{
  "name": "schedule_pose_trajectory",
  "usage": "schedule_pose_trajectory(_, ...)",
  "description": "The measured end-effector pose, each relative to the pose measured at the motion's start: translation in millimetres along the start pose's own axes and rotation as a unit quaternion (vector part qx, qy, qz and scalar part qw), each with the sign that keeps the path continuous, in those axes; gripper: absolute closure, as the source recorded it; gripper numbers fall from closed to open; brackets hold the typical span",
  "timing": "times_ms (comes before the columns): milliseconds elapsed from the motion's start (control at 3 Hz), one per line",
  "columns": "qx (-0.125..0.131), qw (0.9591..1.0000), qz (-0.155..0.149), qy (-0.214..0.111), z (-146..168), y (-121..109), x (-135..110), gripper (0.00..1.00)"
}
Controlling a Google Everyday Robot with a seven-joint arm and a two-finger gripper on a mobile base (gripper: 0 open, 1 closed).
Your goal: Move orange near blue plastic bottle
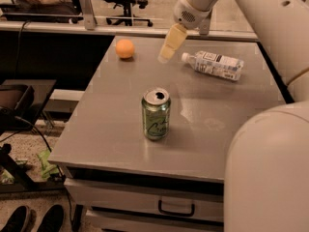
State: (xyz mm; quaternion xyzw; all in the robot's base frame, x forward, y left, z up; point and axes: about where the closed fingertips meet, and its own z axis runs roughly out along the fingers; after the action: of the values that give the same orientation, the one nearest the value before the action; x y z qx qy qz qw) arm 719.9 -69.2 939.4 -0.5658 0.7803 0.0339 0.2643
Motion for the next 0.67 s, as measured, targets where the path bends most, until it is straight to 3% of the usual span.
schedule_pose_trajectory(333, 0.003, 0.9992, 0.033, -0.023, 51.2, -10.2, -25.4, 0.0)
schedule_pose_trajectory(667, 0.019, 0.9973, 0.053, -0.047, 78.0, -17.7, -42.5, 0.0)
